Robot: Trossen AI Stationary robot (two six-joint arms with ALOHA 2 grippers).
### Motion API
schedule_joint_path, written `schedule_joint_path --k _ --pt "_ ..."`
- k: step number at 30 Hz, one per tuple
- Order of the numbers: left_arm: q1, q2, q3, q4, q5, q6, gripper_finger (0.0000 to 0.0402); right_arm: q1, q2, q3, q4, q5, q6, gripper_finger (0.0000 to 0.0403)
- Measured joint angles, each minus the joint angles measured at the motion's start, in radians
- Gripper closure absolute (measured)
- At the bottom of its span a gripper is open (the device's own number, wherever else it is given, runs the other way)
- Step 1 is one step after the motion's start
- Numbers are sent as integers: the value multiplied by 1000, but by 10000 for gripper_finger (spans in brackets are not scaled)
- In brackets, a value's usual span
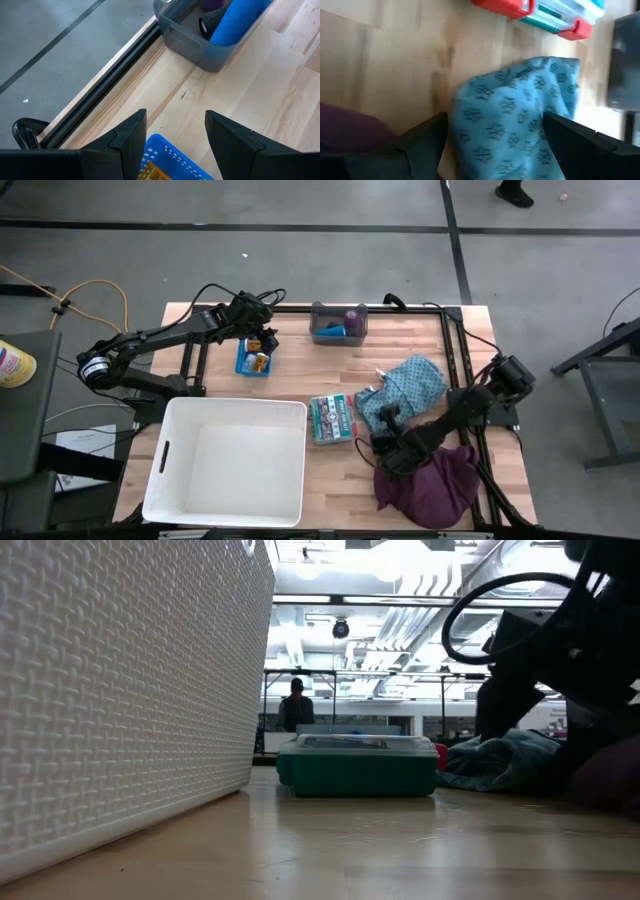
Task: Pick & place medical supplies in basket/bin
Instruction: Put the blue patient gown into the white laundry organizer
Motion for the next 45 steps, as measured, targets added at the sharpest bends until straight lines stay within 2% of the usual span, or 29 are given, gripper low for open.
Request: schedule_joint_path --k 5,10,17,21,29,41,45 --pt "0 0 0 0 0 0 208 -10 2 -2 -42 81 -3 85" --pt "0 0 0 0 0 0 208 -55 2 -2 -85 15 61 85" --pt "0 0 0 0 0 0 208 -100 1 -2 -104 12 83 87" --pt "0 0 0 0 0 0 208 -126 1 -2 -104 -15 83 105" --pt "0 0 0 0 0 0 208 -159 0 -2 -103 -57 86 195" --pt "0 0 0 0 0 0 208 -173 1 -2 -106 -58 87 374" --pt "0 0 0 0 0 0 208 -172 1 -2 -105 -57 86 390"
